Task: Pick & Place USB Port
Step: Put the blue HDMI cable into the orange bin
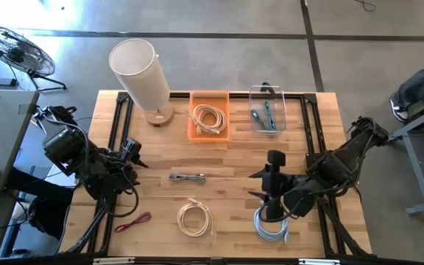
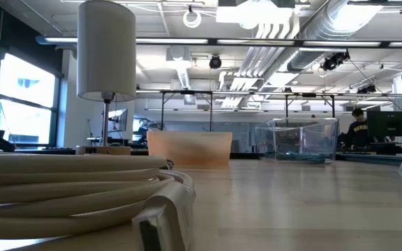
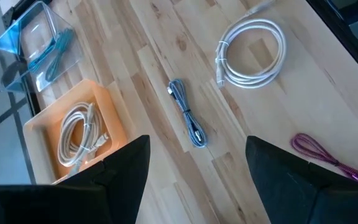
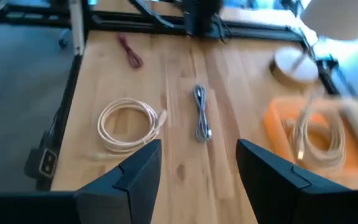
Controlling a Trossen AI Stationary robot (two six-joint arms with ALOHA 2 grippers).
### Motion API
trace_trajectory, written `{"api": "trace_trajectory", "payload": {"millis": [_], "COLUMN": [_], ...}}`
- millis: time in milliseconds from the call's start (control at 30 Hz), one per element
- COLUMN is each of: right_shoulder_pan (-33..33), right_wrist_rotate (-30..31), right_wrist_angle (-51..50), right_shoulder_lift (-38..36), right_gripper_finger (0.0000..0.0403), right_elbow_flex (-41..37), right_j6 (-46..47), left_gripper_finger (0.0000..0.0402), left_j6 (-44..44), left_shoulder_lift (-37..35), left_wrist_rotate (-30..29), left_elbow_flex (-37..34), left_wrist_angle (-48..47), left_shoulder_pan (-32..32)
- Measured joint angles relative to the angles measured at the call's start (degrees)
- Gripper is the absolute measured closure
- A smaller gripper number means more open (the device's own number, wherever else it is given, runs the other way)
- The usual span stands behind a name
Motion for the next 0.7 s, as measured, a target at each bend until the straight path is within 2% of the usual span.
{"api": "trace_trajectory", "payload": {"millis": [233, 433, 700], "right_shoulder_pan": [-1.28, -2.68, -4.42], "right_wrist_rotate": [-3.59, -4.32, -11.8], "right_wrist_angle": [-8.33, -7.62, -7.35], "right_shoulder_lift": [1.24, 5.73, 12.04], "right_gripper_finger": [0.0203, 0.0203, 0.0203], "right_elbow_flex": [0.0, 0.0, -0.02], "right_j6": [19.64, 20.0, 19.89], "left_gripper_finger": [0.0143, 0.0143, 0.0143], "left_j6": [1.31, 1.31, 1.27], "left_shoulder_lift": [0.0, 0.0, 0.0], "left_wrist_rotate": [0.03, 0.55, 0.6], "left_elbow_flex": [-0.01, 0.01, -0.01], "left_wrist_angle": [0.0, 0.0, -0.01], "left_shoulder_pan": [0.0, 0.0, 0.0]}}
